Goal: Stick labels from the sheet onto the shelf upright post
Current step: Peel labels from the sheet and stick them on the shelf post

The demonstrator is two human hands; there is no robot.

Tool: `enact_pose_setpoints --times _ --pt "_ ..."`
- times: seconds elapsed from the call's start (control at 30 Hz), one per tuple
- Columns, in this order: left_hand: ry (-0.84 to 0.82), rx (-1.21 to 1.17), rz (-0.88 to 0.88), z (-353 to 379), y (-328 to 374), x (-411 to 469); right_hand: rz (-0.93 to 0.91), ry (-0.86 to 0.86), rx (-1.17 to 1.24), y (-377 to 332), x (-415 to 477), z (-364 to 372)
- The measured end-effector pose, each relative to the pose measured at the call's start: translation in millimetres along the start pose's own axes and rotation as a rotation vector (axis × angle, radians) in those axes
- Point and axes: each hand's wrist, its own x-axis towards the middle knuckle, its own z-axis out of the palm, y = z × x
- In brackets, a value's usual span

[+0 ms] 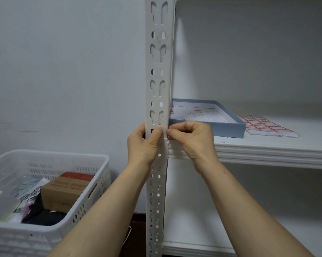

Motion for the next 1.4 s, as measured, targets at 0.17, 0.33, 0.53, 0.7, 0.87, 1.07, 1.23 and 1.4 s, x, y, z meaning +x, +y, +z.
enact_pose_setpoints --times 0.17,0.33,0.53,0.7,0.87,1.07,1.23,1.4 --pt "-0.006 -0.005 -0.003 0.5 0.6 -0.7 0.007 -0.001 0.007 1.0 0.8 0.0" --pt "0.005 -0.021 0.005 1.8 0.7 0.3 0.010 -0.002 0.005 0.5 0.6 0.3" --pt "-0.006 0.002 0.015 0.1 -0.8 -1.2 0.003 -0.004 -0.001 0.2 -0.9 -0.3" --pt "-0.001 -0.012 0.018 0.7 -0.3 0.1 0.004 -0.003 0.000 -0.6 -0.9 -0.6" --pt "-0.029 0.018 0.048 -2.3 -0.4 -1.3 0.000 0.000 -0.008 -0.3 -1.1 -0.6" --pt "-0.049 0.003 0.037 -2.9 0.6 -2.4 0.005 -0.009 0.003 -0.2 -1.0 -1.0" --pt "-0.024 -0.016 0.021 0.5 0.9 -0.8 0.000 -0.002 -0.004 0.1 -0.6 -0.6" --pt "-0.049 -0.008 0.045 -2.5 -2.1 0.0 -0.013 -0.007 -0.016 -0.8 -1.8 -1.7"
